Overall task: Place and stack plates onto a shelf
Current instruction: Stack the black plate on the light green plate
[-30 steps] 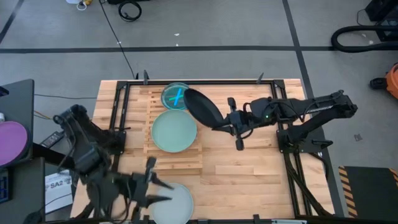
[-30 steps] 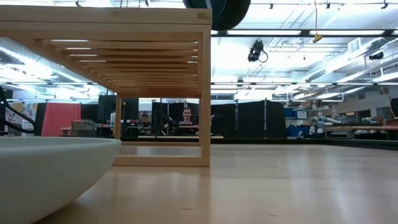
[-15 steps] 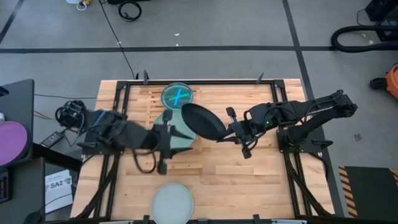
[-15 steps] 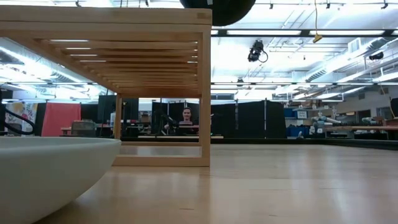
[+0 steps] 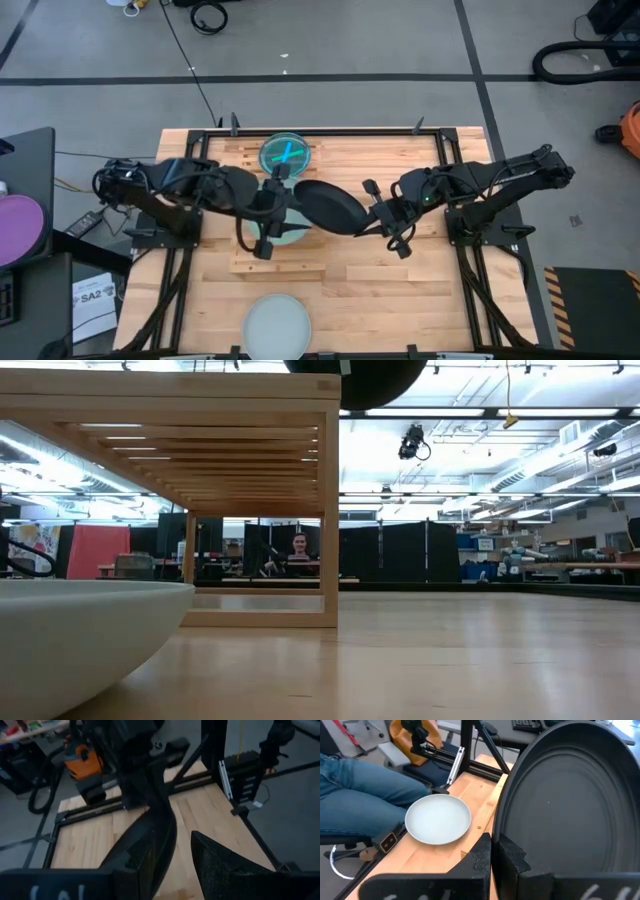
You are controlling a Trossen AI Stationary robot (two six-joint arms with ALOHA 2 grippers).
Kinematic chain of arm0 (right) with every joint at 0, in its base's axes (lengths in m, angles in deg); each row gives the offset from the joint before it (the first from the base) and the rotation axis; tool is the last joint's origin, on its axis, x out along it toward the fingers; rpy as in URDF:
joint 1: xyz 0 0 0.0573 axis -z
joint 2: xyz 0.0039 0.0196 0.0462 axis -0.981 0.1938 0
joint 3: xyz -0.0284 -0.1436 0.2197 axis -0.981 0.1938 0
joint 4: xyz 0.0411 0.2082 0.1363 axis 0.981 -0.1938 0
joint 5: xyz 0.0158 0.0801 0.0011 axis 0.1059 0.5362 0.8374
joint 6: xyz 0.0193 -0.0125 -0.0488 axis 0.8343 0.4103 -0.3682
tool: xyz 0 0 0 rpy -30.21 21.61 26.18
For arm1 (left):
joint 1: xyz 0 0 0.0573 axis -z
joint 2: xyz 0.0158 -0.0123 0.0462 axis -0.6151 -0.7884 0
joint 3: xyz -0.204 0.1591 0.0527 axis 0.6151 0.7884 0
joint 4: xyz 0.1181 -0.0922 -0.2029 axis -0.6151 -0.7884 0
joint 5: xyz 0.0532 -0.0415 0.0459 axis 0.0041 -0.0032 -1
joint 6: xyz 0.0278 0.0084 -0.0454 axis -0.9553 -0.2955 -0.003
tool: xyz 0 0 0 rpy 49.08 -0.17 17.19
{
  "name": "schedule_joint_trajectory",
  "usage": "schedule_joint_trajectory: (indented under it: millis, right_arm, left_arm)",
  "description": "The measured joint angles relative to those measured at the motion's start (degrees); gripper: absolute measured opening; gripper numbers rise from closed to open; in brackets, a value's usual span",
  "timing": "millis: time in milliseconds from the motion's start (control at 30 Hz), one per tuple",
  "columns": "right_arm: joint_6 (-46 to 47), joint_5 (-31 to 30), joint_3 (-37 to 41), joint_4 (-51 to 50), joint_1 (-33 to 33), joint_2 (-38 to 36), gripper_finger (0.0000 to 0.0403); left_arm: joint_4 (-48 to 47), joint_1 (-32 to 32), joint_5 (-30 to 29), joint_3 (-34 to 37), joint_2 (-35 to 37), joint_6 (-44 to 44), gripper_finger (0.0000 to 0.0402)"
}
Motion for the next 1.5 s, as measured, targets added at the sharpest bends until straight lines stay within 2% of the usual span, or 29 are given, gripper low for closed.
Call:
schedule_joint_trajectory:
  millis: [367, 600, 767, 1067, 1300, 1500]
  right_arm:
    - [-3.45, 1.27, 0.0, 1.85, -0.02, 0.0, 0.002]
    - [-5.79, 1.63, 0.02, 2.55, -0.02, 0.0, 0.002]
    - [-7.28, 4.75, 0.07, 4.96, -0.02, 0.0, 0.002]
    - [-7.46, 6.17, 0.07, 7.96, -0.07, 0.0, 0.002]
    - [-7.62, 6.16, 0.07, 8.43, -0.03, 0.0, 0.0022]
    - [-7.84, 5.62, 0.06, 9.2, 0.07, -0.05, 0.0039]
  left_arm:
    - [-4.0, -2.43, 2.09, 0.02, 0.0, 0.07, 0.0133]
    - [-5.66, -2.45, 6.29, 0.02, 0.0, 0.47, 0.0133]
    - [-6.44, -2.43, 7.01, 0.02, 0.0, 0.49, 0.0133]
    - [-6.55, -2.47, 13.23, 0.02, 0.0, 0.46, 0.013]
    - [-6.59, -2.51, 14.22, 0.02, 0.0, 0.16, 0.0088]
    - [-6.8, -2.59, 15.13, 0.07, -0.02, 0.04, 0.0047]
